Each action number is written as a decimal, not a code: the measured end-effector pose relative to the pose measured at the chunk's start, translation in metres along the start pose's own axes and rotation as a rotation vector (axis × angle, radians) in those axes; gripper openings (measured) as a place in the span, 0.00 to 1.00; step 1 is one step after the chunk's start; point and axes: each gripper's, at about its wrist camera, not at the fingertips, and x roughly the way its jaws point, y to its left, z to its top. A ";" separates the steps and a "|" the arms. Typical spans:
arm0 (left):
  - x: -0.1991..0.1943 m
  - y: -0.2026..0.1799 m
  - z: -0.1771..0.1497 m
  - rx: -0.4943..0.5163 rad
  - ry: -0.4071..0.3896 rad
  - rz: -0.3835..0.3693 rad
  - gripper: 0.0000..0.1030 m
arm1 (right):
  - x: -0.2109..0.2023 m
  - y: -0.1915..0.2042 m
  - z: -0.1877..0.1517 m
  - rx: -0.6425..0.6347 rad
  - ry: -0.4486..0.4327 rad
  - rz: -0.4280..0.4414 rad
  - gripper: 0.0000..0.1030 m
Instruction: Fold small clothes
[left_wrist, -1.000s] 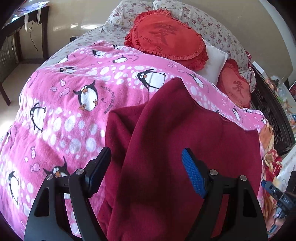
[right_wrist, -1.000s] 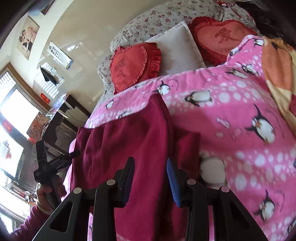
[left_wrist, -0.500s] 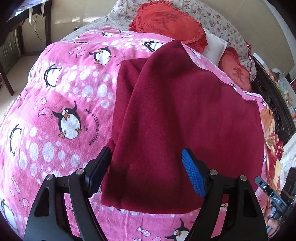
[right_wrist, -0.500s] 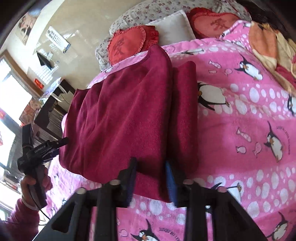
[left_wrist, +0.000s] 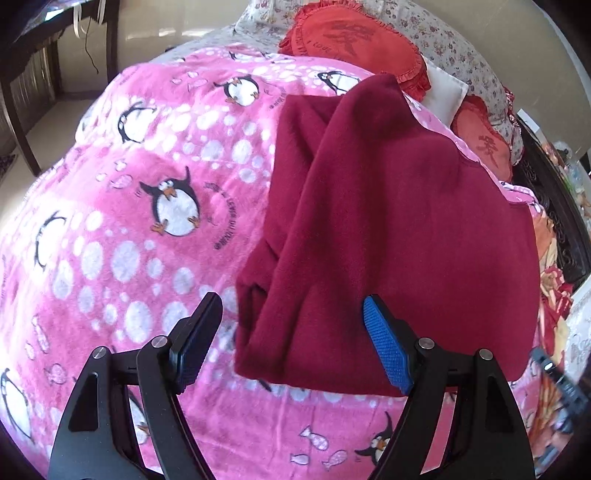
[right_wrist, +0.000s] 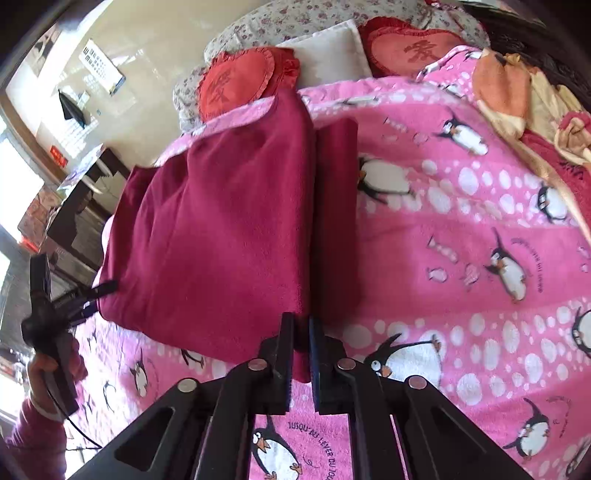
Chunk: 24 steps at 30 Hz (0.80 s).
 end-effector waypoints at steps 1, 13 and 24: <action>-0.002 0.001 -0.001 0.004 -0.012 0.008 0.76 | -0.007 0.003 0.002 0.001 -0.024 -0.016 0.12; -0.002 0.004 -0.006 0.008 -0.029 0.019 0.76 | 0.041 0.101 0.037 -0.214 0.001 0.110 0.34; 0.012 0.000 0.001 0.018 -0.009 0.038 0.77 | 0.120 0.122 0.064 -0.245 0.089 0.062 0.34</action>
